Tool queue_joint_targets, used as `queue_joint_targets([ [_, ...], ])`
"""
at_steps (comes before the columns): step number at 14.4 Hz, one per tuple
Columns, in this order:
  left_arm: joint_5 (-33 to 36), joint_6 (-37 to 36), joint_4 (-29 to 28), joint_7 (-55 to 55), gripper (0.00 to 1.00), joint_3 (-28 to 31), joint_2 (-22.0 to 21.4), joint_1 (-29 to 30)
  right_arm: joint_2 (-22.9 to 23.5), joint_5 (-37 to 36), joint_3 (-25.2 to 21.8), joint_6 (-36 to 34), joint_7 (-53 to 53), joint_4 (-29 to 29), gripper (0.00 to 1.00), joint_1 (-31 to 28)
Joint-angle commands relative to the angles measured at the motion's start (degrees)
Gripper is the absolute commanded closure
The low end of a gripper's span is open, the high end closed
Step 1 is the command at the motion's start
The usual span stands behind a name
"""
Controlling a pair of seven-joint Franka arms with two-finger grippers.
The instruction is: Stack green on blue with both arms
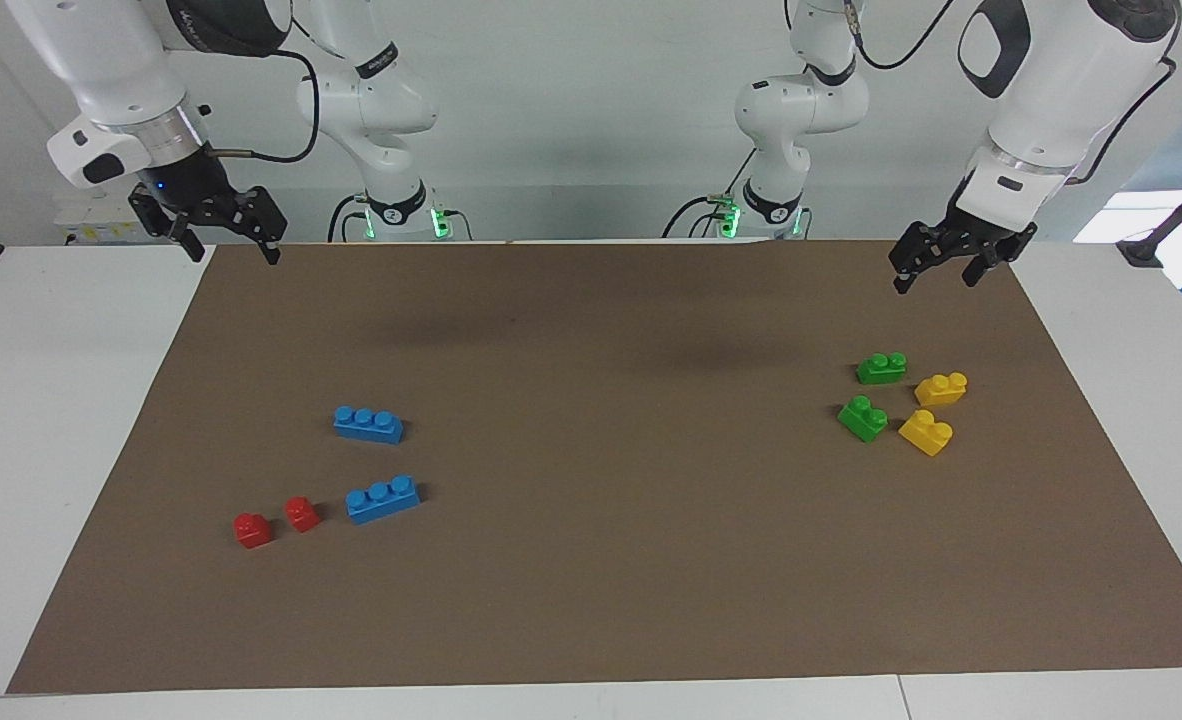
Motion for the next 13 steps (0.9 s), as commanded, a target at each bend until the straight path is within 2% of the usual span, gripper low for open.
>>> queue_joint_targets([
  [1, -0.72, 0.76, 0.44, 0.51, 0.00, 0.23, 0.20, -0.39, -1.77, 1.14, 0.28, 1.32, 0.10, -2.07, 0.00, -1.57],
  [8, -0.80, 1.63, -0.52, -0.27, 0.00, 0.32, 0.02, -0.21, -1.68, 1.05, 0.28, 1.76, 0.28, -1.98, 0.00, -1.49],
  [10, -0.80, 5.48, -4.72, -5.52, 0.00, 0.32, -1.64, -0.03, -1.59, 1.13, 0.28, 1.76, 0.45, -1.72, 0.00, -1.40],
  [13, -0.80, 13.84, -14.30, -17.39, 0.00, 0.32, -4.37, -0.30, -1.59, 1.14, 0.28, 1.76, 0.80, -1.81, 0.00, -1.23],
])
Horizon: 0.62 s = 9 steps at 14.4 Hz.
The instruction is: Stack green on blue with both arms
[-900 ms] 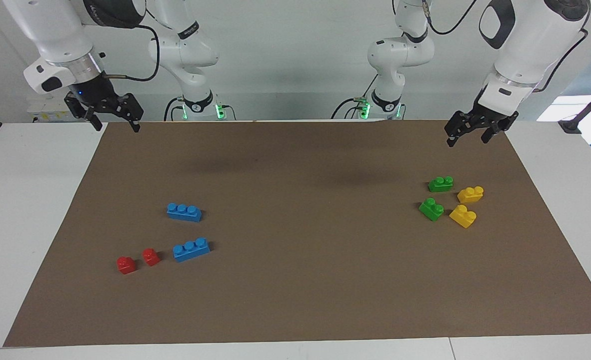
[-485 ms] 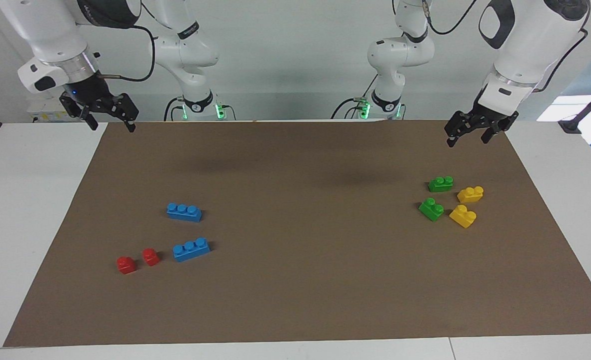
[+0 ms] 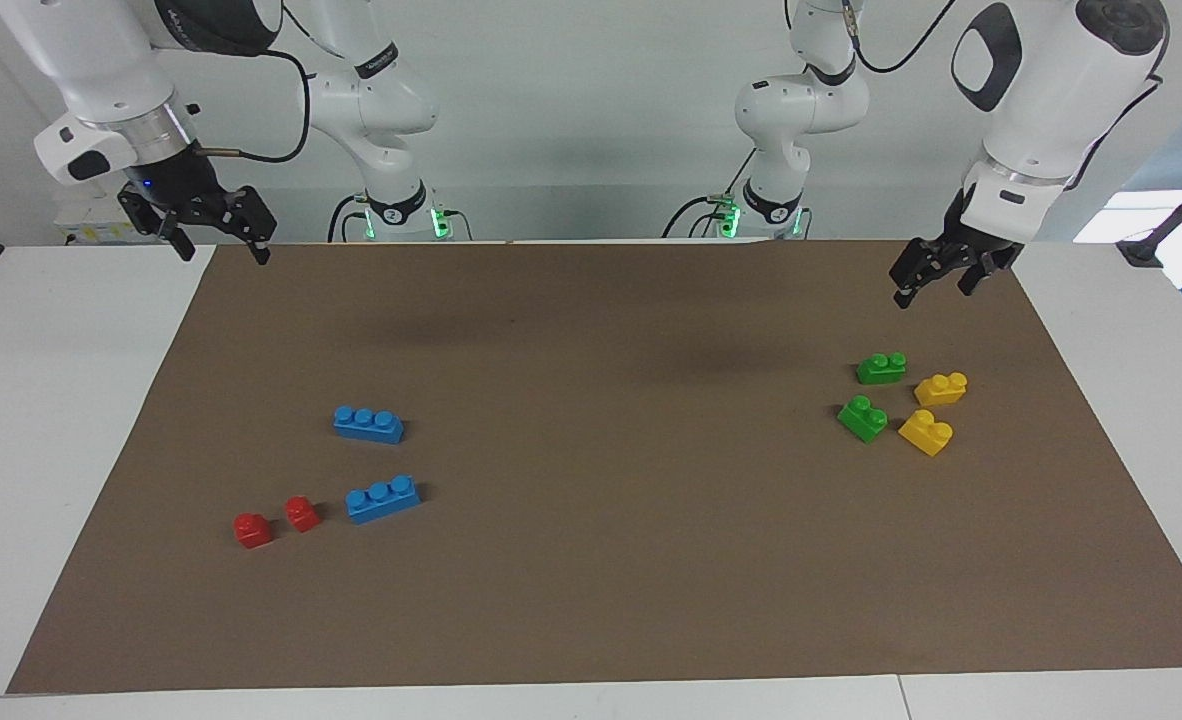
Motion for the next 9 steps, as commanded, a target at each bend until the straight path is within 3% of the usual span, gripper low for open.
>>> queue_joint_targets([
  [1, -0.80, 6.46, -9.56, -8.97, 0.00, 0.31, -3.48, -0.32, -1.51, 1.13, 0.30, 1.09, 0.90, -1.76, 0.00, -0.38],
  [5, -0.80, 11.37, -12.56, -15.49, 0.00, 0.31, -0.15, 0.12, -1.51, 1.13, 0.30, 1.00, 0.90, -1.67, 0.00, -0.46],
  [9, -0.80, 21.83, -18.09, -16.99, 0.00, 0.31, 3.36, 0.30, -1.43, 1.13, 0.30, 1.87, 0.28, -1.67, 0.00, -0.55],
])
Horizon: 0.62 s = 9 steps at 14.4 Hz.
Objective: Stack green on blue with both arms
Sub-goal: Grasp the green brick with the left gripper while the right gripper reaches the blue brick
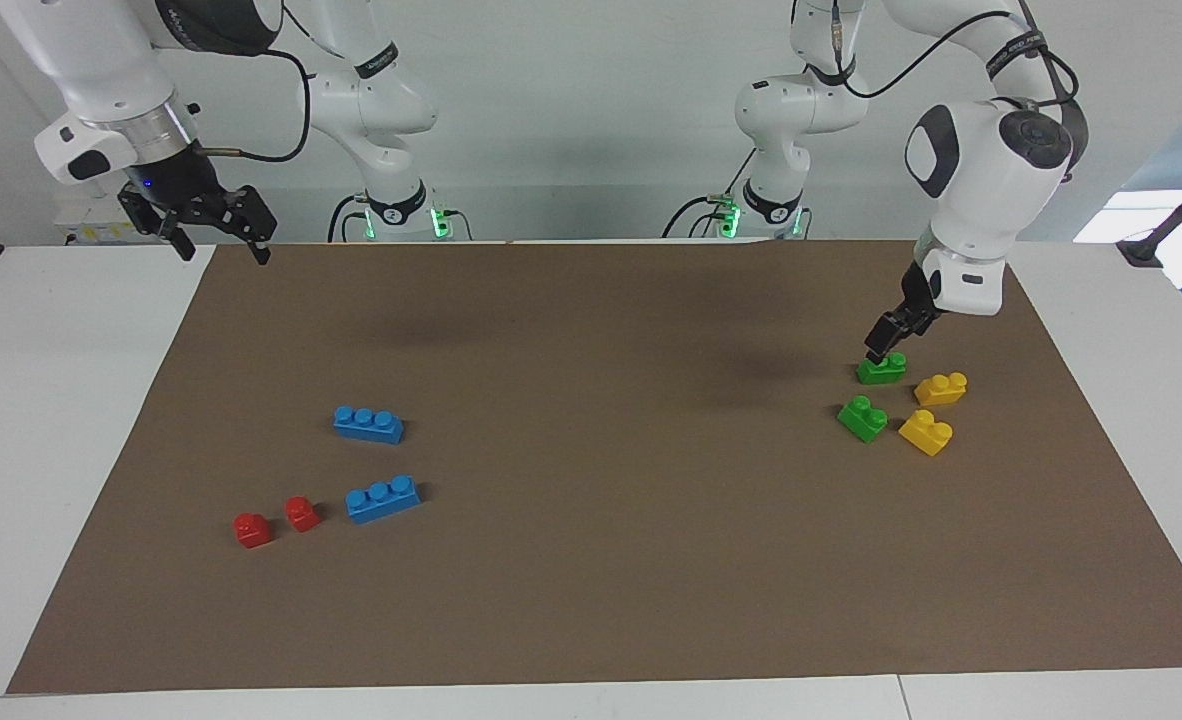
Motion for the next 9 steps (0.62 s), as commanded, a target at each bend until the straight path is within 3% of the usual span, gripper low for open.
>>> queue_joint_targets([
  [1, -0.79, 6.33, -3.10, -1.33, 0.00, 0.19, 2.54, 0.51, -1.13, 1.13, 0.28, 4.46, 0.54, -1.74, 0.00, -0.23],
  [4, -0.79, 8.62, -3.01, -1.42, 0.00, 0.20, 5.80, 1.74, 1.67, 1.04, 0.28, 6.07, 3.25, -0.35, 0.00, -0.40],
  [9, -0.79, 14.94, -2.66, -5.37, 0.00, 0.11, 10.01, 2.53, 7.48, 2.35, 0.46, 5.98, 17.92, 3.88, 0.02, 0.13],
])
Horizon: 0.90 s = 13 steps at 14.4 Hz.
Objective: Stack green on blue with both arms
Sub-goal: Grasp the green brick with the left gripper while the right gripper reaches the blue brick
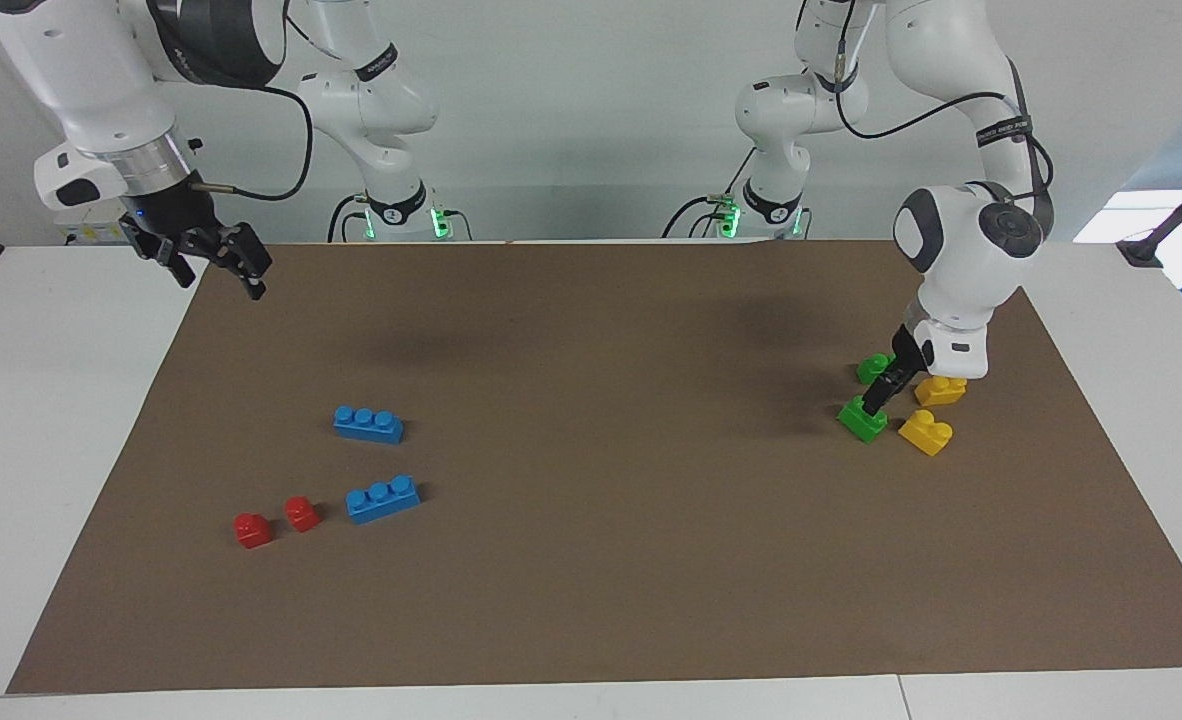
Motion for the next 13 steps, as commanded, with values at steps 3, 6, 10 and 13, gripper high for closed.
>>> queue_joint_targets([
  [3, -0.76, 5.46, 0.26, -2.86, 0.00, -0.32, 4.45, 0.50, 7.03, 1.89, 0.77, 0.47, 12.11, 6.19, 0.03, 0.42],
  [6, -1.02, 6.88, 2.36, -3.21, 0.00, -0.32, 8.05, 0.68, 11.96, 5.83, 1.21, -0.58, 20.08, 11.29, 0.04, 0.42],
  [10, -1.02, 6.88, 1.93, -3.03, 0.00, -0.32, 8.85, 0.59, 18.73, 9.35, 1.30, -1.38, 36.25, 16.22, 0.06, 2.69],
  [13, -1.02, 7.14, 2.02, -2.95, 0.08, -0.32, 9.20, 0.68, 23.21, 14.63, 1.30, -1.38, 44.99, 19.56, 0.07, 2.79],
])
